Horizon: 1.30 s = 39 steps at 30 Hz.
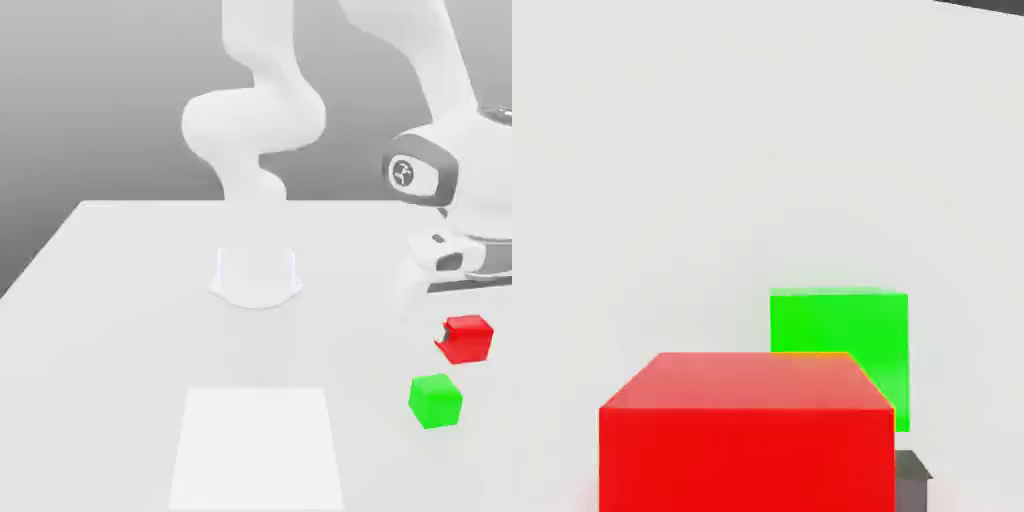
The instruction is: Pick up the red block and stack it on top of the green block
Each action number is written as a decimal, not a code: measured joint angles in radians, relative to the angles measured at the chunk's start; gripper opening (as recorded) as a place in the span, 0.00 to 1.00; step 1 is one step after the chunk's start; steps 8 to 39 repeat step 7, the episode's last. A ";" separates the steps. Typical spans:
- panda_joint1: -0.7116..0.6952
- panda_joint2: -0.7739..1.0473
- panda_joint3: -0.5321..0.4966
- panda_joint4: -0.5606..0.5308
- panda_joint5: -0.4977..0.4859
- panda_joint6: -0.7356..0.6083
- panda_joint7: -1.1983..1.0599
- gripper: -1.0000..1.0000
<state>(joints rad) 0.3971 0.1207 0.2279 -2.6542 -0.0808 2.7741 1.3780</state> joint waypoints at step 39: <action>0.013 0.054 -0.021 0.002 -0.036 0.050 0.026 1.00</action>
